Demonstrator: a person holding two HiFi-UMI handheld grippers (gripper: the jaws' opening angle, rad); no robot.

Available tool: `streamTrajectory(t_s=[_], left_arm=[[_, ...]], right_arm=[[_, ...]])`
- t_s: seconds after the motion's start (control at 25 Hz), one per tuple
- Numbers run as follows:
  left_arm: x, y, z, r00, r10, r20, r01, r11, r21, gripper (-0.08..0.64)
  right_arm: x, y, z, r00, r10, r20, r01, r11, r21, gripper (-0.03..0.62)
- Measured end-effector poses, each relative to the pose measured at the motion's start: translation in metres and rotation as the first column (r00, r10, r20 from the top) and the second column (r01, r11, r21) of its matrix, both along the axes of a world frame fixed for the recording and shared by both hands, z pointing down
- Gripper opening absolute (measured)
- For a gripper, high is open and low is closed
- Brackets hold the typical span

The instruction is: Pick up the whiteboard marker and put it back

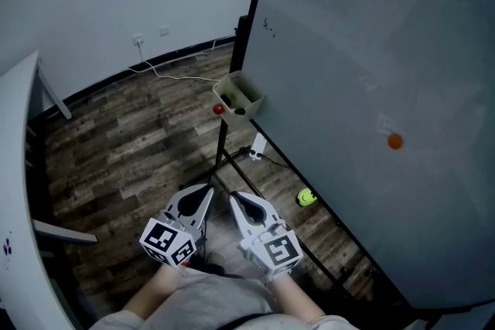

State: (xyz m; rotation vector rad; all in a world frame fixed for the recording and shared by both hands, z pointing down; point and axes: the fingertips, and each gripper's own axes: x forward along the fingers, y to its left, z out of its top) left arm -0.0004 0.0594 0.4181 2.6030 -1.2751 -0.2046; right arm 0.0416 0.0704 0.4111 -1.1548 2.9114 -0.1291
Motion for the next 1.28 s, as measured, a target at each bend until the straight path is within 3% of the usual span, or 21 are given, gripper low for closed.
streamTrajectory(t_s=[0.32, 1.08, 1.16, 1.2, 1.28], left_arm=[[0.004, -0.028, 0.008, 1.0, 0.016, 0.008, -0.016, 1.0, -0.017, 0.015], [-0.003, -0.181, 0.002, 0.99, 0.138, 0.018, -0.138, 0.99, -0.026, 0.015], [-0.004, -0.19, 0.001, 0.989, 0.149, 0.02, -0.148, 0.989, -0.027, 0.015], [-0.005, -0.194, 0.001, 0.988, 0.155, 0.019, -0.155, 0.988, -0.027, 0.015], [-0.006, -0.201, 0.0, 0.986, 0.168, 0.017, -0.168, 0.985, -0.027, 0.015]], right_arm=[[-0.004, -0.027, 0.008, 1.0, -0.012, -0.014, 0.012, 1.0, -0.001, 0.02], [-0.001, -0.178, -0.016, 0.988, 0.148, -0.05, -0.145, 0.988, 0.059, 0.023], [-0.001, -0.187, -0.021, 0.986, 0.159, -0.044, -0.156, 0.986, 0.065, 0.054], [-0.001, -0.192, -0.024, 0.986, 0.164, -0.041, -0.161, 0.984, 0.071, 0.104], [-0.001, -0.2, -0.029, 0.983, 0.178, -0.045, -0.173, 0.981, 0.09, 0.114]])
